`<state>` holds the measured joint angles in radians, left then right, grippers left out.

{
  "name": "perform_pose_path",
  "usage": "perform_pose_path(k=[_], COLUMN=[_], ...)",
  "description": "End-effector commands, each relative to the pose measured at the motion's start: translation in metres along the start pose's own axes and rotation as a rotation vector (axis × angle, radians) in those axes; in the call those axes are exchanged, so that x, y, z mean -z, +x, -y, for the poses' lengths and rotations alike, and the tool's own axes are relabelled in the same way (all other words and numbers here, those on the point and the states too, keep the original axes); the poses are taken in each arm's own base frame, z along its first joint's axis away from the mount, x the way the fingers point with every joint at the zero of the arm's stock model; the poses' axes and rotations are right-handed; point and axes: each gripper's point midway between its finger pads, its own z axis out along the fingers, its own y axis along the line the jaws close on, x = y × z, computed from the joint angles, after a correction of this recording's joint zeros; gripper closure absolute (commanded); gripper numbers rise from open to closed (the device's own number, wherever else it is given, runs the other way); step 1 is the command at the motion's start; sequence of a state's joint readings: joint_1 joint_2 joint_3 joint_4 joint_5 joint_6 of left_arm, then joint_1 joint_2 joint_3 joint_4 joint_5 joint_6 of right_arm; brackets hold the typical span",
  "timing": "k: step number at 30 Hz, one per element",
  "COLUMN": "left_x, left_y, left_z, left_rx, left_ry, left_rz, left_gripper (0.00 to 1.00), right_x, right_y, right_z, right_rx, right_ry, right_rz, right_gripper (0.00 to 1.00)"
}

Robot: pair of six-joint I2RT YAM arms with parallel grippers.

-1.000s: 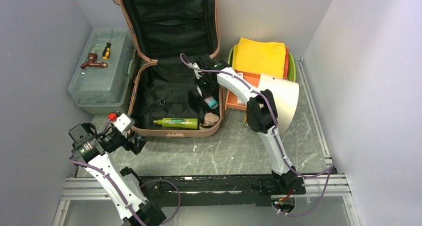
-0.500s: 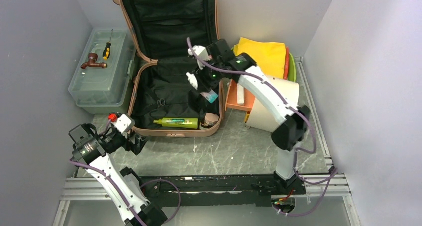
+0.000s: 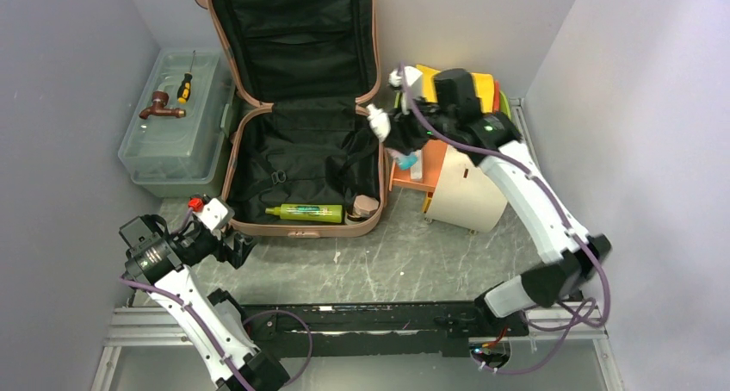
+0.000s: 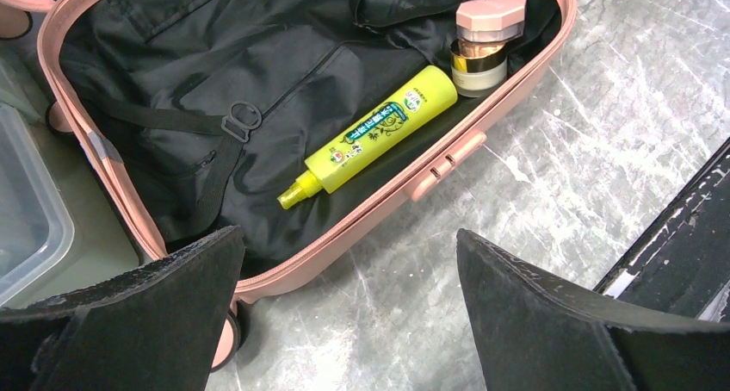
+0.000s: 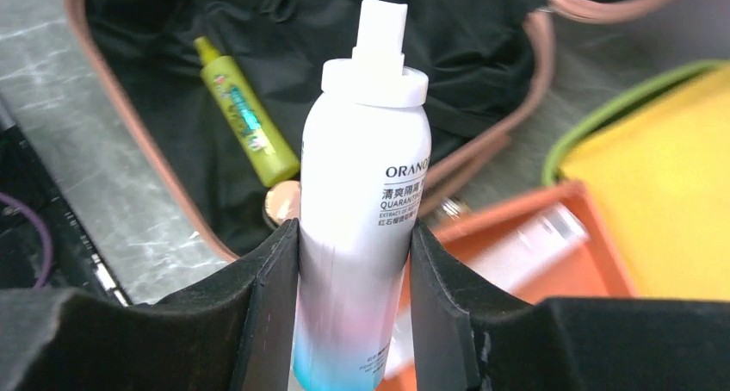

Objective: Open, take out, and arrange the luggage
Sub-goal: Pick up the personal item from the luggage, then place the personal item in the drawer.

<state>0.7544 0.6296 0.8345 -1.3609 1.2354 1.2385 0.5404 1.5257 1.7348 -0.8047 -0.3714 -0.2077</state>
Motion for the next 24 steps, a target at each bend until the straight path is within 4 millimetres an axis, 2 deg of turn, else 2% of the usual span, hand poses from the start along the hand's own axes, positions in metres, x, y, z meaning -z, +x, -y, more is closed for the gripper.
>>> perform_pose_path(k=[1, 3, 7, 14, 20, 24], left_x=[0.000, 0.000, 0.000, 0.000, 0.000, 0.000], left_y=[-0.016, -0.016, -0.016, -0.014, -0.014, -0.014], left_z=[0.006, 0.007, 0.008, 0.004, 0.005, 0.006], left_rx=[-0.046, -0.049, -0.050, -0.043, -0.050, -0.051], left_ry=[0.019, 0.022, 0.024, 0.008, 0.006, 0.010], left_rz=[0.071, 0.072, 0.073, 0.065, 0.069, 0.071], left_gripper=[0.01, 0.01, 0.01, 0.01, 0.01, 0.01], right_x=[0.067, 0.069, 0.058, 0.057, 0.053, 0.057], right_y=[-0.048, -0.039, -0.020, -0.008, 0.001, 0.010], right_z=[0.025, 0.036, 0.059, 0.107, 0.117, 0.122], right_rx=[0.086, 0.065, -0.014, -0.139, -0.172, -0.168], right_ry=[0.183, 0.247, 0.362, 0.598, 0.640, 0.688], right_rz=[0.272, 0.297, 0.304, 0.301, 0.260, 0.239], right_gripper=[1.00, 1.00, 1.00, 1.00, 1.00, 1.00])
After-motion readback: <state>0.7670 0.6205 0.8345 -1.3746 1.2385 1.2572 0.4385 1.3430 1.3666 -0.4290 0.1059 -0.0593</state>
